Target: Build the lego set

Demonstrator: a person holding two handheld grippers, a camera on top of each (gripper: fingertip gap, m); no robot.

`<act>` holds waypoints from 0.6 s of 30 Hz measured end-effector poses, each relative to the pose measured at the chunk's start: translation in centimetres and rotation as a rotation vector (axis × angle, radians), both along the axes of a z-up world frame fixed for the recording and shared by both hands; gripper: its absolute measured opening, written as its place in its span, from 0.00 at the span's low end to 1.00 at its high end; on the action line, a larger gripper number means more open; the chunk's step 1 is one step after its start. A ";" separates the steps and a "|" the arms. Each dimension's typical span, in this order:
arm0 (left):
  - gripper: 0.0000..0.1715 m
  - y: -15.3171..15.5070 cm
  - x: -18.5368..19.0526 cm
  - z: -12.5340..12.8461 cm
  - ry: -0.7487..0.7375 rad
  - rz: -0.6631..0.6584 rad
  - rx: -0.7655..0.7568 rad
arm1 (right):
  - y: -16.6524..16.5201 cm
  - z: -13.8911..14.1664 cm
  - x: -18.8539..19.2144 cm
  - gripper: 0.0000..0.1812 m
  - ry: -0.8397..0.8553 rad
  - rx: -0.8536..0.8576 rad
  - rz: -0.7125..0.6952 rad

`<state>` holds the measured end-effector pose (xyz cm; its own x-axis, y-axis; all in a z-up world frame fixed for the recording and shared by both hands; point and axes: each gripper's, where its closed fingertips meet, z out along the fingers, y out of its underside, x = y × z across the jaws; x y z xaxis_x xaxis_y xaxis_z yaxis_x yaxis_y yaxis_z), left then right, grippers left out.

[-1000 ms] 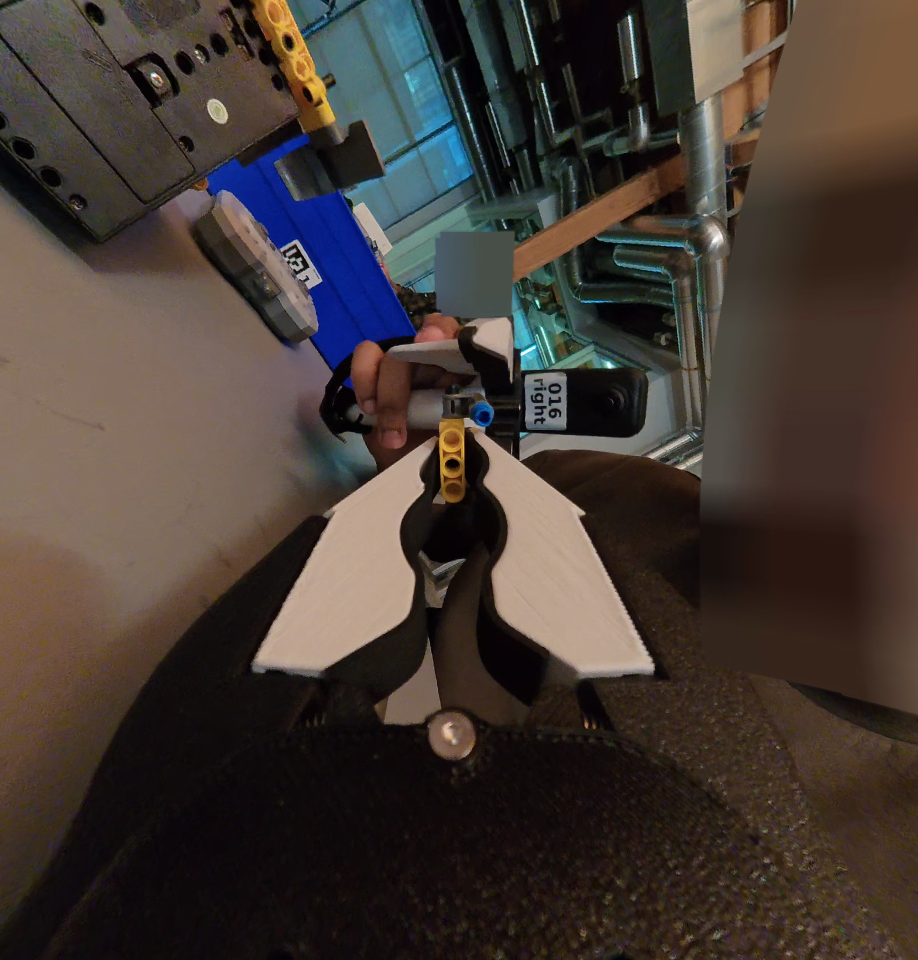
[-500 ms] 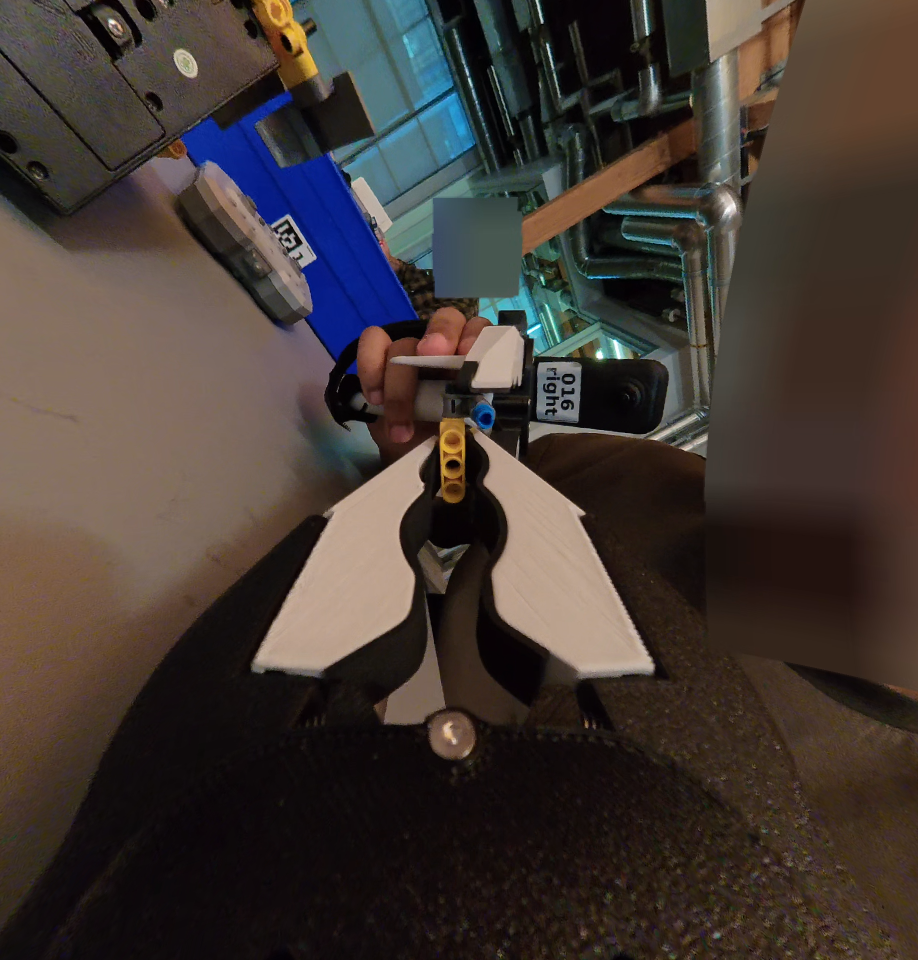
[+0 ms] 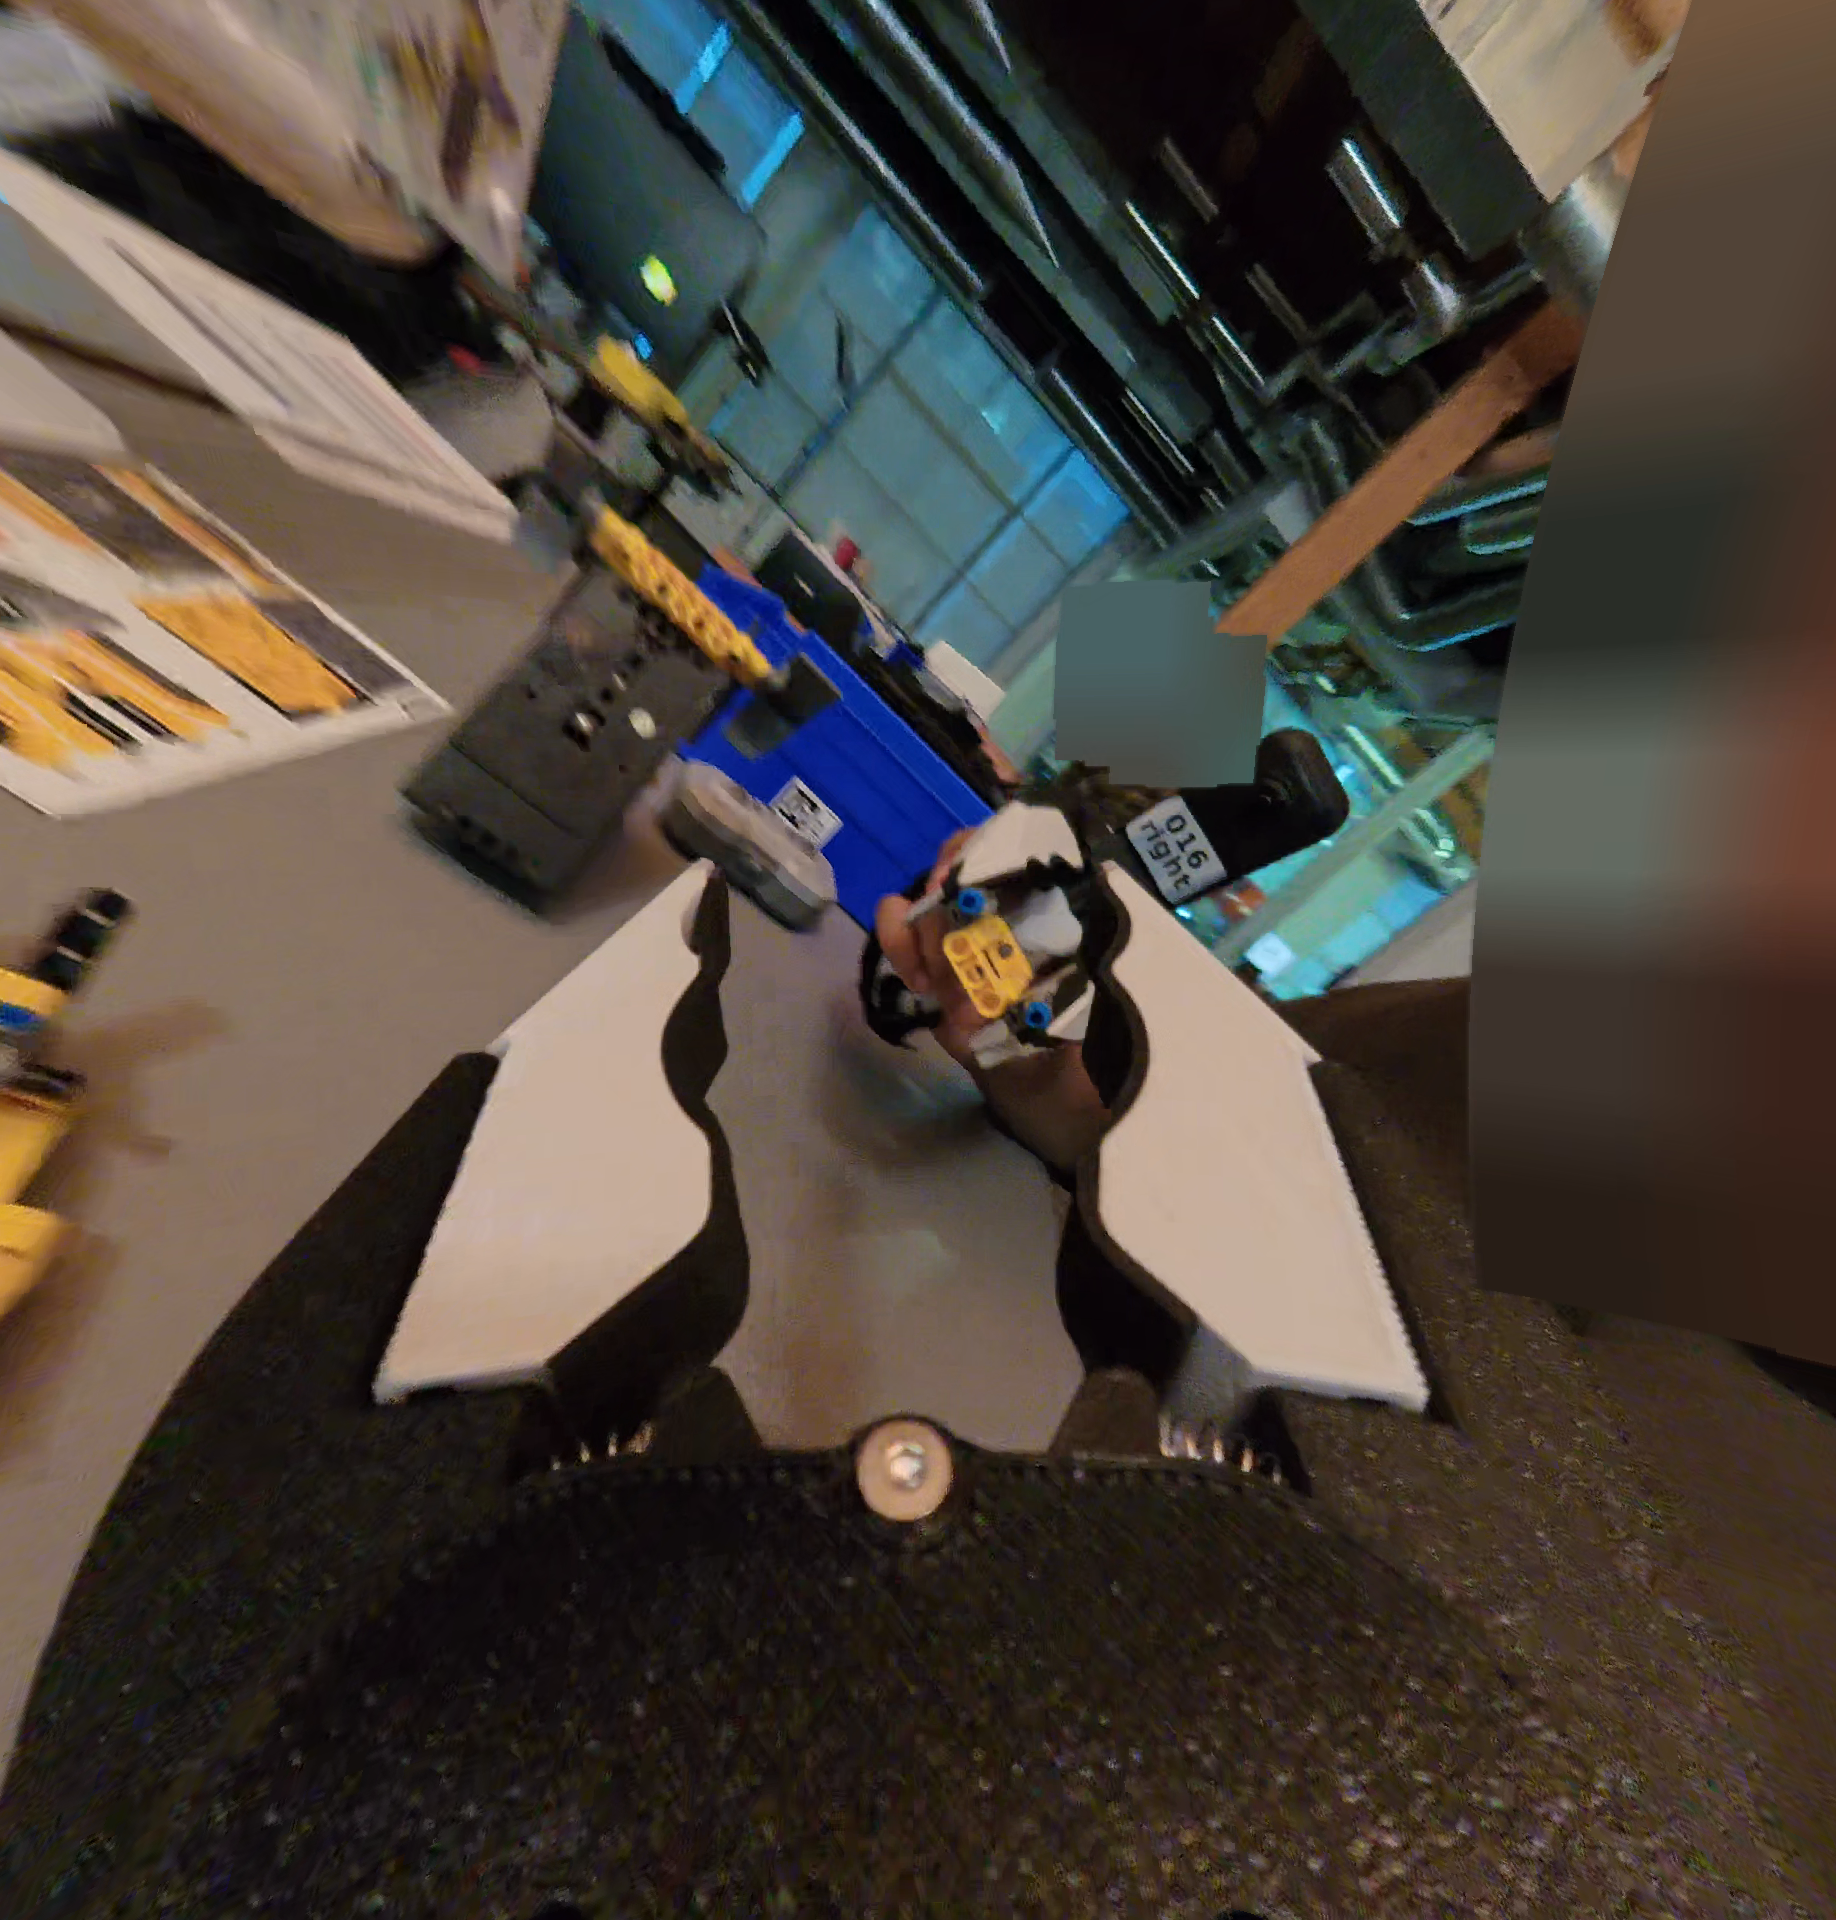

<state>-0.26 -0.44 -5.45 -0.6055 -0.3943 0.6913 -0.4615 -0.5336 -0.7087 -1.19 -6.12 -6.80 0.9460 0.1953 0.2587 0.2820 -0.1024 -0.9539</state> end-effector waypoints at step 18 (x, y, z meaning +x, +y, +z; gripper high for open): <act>0.41 8.7 1.5 -0.2 -0.117 0.501 0.568 | 0.0 -0.2 0.5 0.22 0.074 -0.044 0.001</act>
<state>1.27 8.22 -5.66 -0.3176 -0.9165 0.2432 -0.1656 -0.1989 -0.9659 -0.71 -6.11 -7.00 0.9619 0.2063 0.1792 0.2111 -0.1446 -0.9667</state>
